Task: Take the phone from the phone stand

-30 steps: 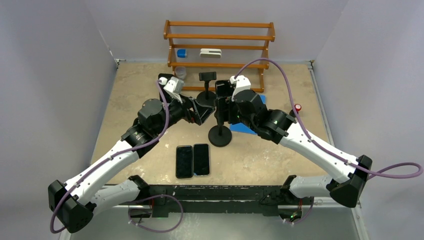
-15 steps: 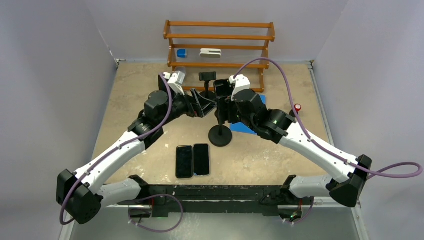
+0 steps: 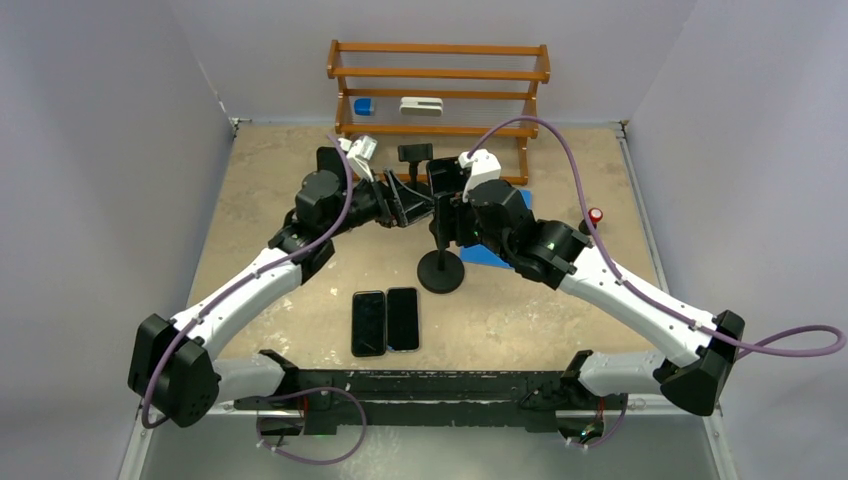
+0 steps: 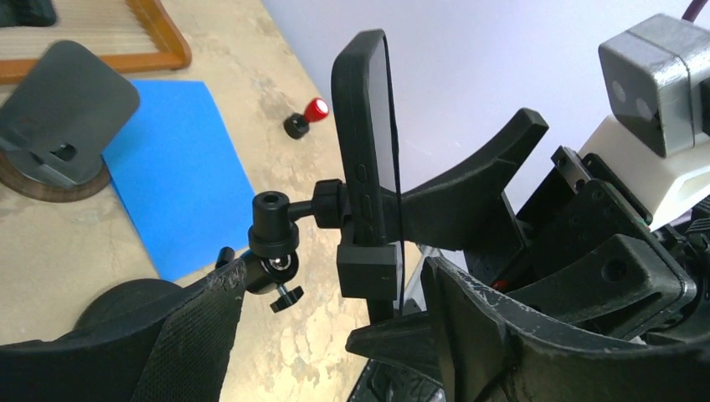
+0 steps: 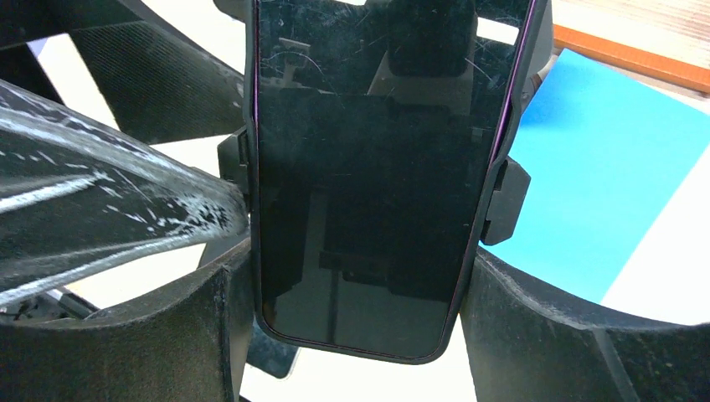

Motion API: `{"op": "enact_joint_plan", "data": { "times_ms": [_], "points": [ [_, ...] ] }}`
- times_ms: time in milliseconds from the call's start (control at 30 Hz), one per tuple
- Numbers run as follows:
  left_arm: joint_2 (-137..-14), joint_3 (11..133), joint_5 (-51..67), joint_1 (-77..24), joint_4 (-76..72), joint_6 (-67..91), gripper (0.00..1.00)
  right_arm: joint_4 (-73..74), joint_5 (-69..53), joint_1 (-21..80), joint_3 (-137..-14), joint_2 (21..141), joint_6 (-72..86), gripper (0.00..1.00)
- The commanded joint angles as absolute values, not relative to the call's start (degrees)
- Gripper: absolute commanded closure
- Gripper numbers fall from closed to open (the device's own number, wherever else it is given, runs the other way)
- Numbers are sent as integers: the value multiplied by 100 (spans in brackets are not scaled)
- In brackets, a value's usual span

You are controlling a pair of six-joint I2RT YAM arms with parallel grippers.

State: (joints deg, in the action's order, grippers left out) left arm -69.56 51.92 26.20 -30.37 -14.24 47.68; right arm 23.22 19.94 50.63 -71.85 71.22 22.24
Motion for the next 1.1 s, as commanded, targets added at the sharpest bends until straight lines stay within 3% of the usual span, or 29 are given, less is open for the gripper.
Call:
{"op": "enact_joint_plan", "data": {
  "times_ms": [0, 100, 267, 600, 767, 967, 1067],
  "points": [
    [-7108, 5368, 3293, -2985, -2164, 4893, 27, 1872, 2257, 5036, -7229, 6864, 2013, 64],
    [-7176, 5372, 3299, -2982, -2214, 4913, 31, 1872, 2246, 5042, -7207, 6860, 2018, 64],
    [-7323, 5479, 3420, -2964, -2206, 4884, 45, 1872, 2224, 5039, -7165, 6829, 2038, 64],
    [-7359, 5382, 3501, -2901, -2534, 5045, 52, 1936, 2127, 5045, -7121, 6790, 2085, 63],
    [-7372, 5293, 3623, -2861, -2723, 5087, 78, 1951, 2068, 5038, -7077, 6761, 2118, 63],
    [-7374, 5218, 3739, -2834, -2792, 5158, 85, 1935, 2089, 5037, -7024, 6736, 2116, 64],
    [-7354, 5166, 3753, -2811, -2804, 5199, 100, 1934, 2174, 5038, -6995, 6739, 2113, 66]
  ]
}}
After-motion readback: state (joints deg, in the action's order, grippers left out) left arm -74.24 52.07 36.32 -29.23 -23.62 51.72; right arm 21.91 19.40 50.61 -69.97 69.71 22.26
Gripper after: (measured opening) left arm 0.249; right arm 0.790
